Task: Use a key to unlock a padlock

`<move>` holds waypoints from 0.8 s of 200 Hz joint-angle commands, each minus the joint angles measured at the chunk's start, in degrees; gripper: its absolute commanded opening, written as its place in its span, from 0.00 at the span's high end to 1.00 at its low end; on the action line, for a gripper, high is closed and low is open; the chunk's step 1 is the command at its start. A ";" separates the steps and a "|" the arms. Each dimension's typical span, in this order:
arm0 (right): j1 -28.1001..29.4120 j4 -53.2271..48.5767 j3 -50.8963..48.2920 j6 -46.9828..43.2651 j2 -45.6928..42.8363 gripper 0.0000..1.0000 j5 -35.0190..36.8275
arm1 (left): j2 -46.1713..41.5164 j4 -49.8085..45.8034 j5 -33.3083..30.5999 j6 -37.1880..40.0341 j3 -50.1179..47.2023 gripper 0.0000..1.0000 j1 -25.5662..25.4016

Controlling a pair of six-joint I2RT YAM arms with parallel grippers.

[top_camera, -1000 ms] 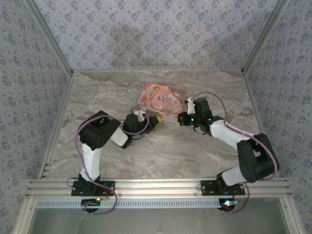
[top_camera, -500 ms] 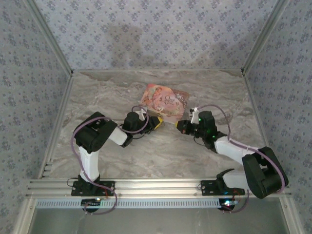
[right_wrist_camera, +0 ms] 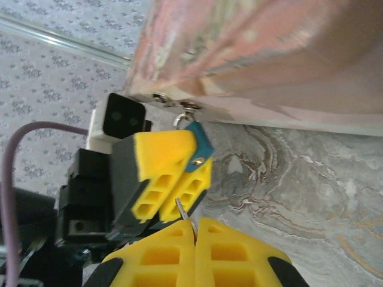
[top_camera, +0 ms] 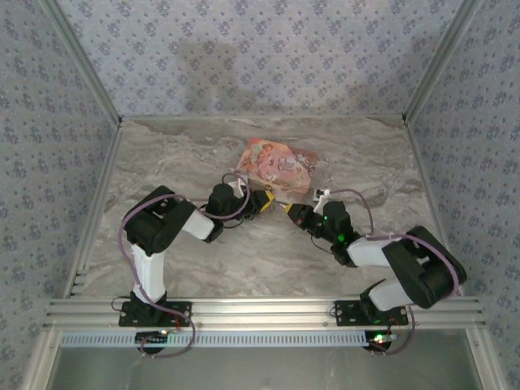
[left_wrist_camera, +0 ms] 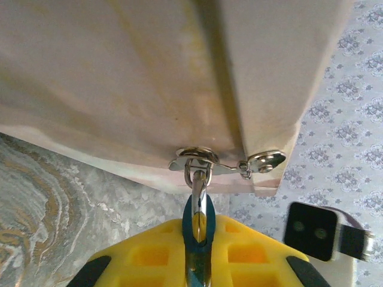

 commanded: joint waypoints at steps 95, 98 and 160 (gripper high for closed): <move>2.22 23.93 0.71 11.39 15.93 1.00 4.08 | -2.29 7.27 1.31 -1.79 2.02 0.88 -0.72; 2.34 24.11 0.80 11.38 16.12 1.00 4.08 | -2.27 7.32 1.33 -1.80 1.94 0.88 -0.81; 3.23 25.34 1.67 11.80 17.62 1.00 4.83 | -2.01 8.76 1.10 -2.22 1.58 0.88 -0.82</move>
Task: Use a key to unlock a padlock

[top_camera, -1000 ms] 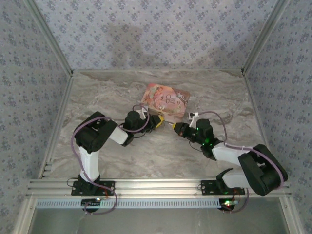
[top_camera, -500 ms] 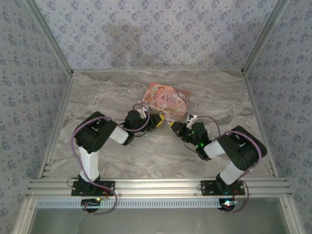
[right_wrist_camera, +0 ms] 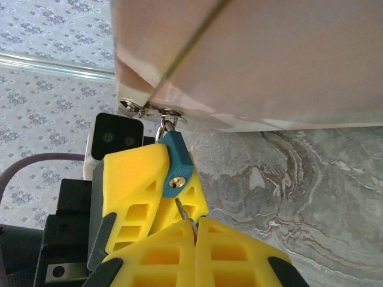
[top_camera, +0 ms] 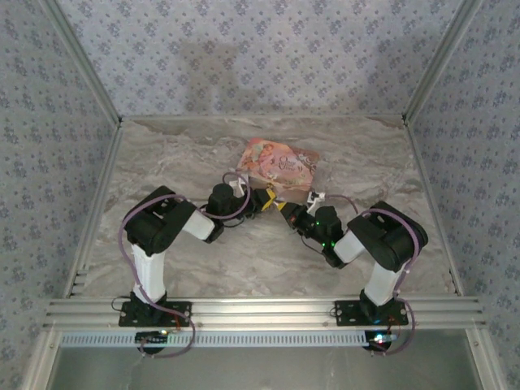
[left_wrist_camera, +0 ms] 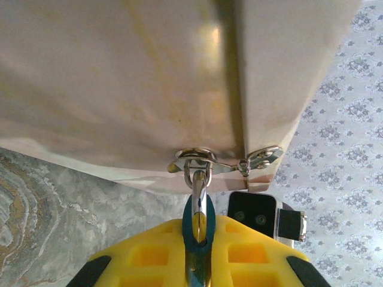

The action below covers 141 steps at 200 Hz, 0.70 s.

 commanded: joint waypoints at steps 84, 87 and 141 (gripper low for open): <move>-0.10 2.24 0.73 0.36 0.09 1.00 2.54 | -1.58 6.61 0.85 0.00 1.26 0.88 -0.63; -0.11 2.29 0.82 0.28 0.08 1.00 2.42 | -1.49 6.65 0.83 0.00 1.30 0.88 -0.70; -0.34 2.04 1.76 0.49 0.08 1.00 2.24 | -0.71 6.98 0.68 -0.08 1.68 0.88 -1.20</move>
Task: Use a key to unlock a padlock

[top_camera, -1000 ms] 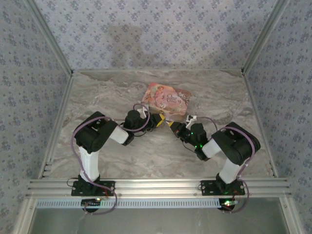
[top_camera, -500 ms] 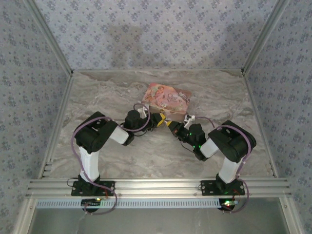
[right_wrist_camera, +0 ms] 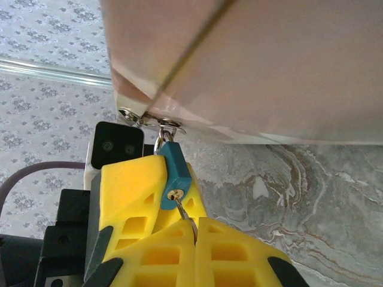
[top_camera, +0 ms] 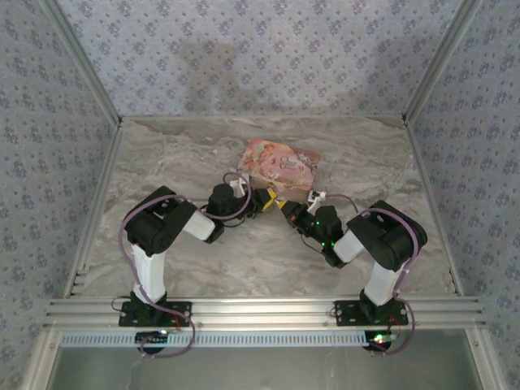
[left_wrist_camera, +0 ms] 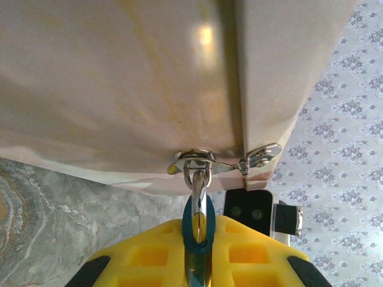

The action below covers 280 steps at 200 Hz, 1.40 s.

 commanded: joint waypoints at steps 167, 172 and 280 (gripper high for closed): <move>4.02 -0.73 3.06 10.29 -0.38 1.00 10.04 | 0.18 8.88 0.03 0.11 2.03 0.90 -2.31; 3.91 0.38 3.02 11.42 0.26 1.00 9.98 | 0.07 8.75 0.04 0.20 1.96 0.90 -2.36; 3.95 1.79 4.73 23.00 3.08 1.00 10.92 | 0.21 8.84 0.64 0.20 2.46 0.90 -2.54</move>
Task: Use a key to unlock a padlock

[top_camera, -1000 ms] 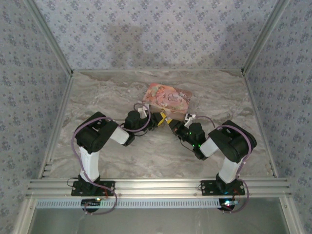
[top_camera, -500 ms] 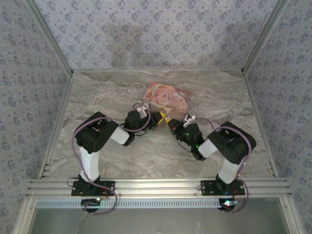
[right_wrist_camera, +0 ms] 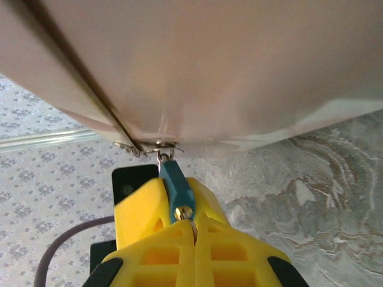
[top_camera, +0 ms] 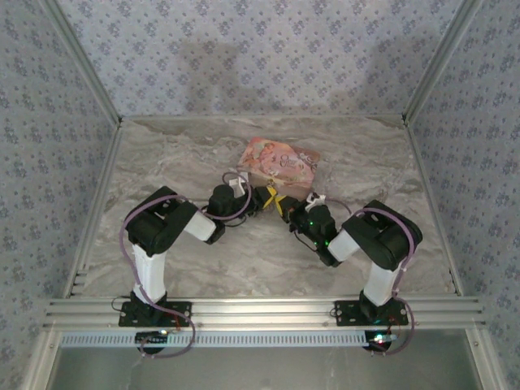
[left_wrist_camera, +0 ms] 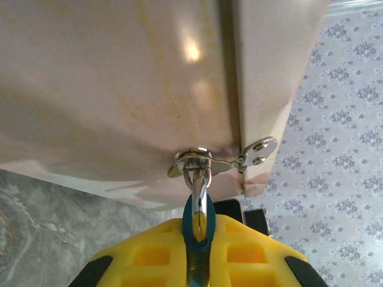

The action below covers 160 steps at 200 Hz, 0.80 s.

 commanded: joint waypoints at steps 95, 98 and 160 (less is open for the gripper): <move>-2.70 -11.10 6.05 -5.50 -0.79 1.00 -4.12 | 0.14 6.29 7.39 0.22 2.61 1.00 -2.48; -2.85 -12.28 6.20 -6.21 -1.43 1.00 -4.25 | 0.16 6.42 7.50 0.22 2.52 1.00 -2.62; -6.07 -14.92 11.55 -8.15 -1.00 1.00 -10.44 | -0.86 6.01 9.13 0.74 2.40 1.00 -5.07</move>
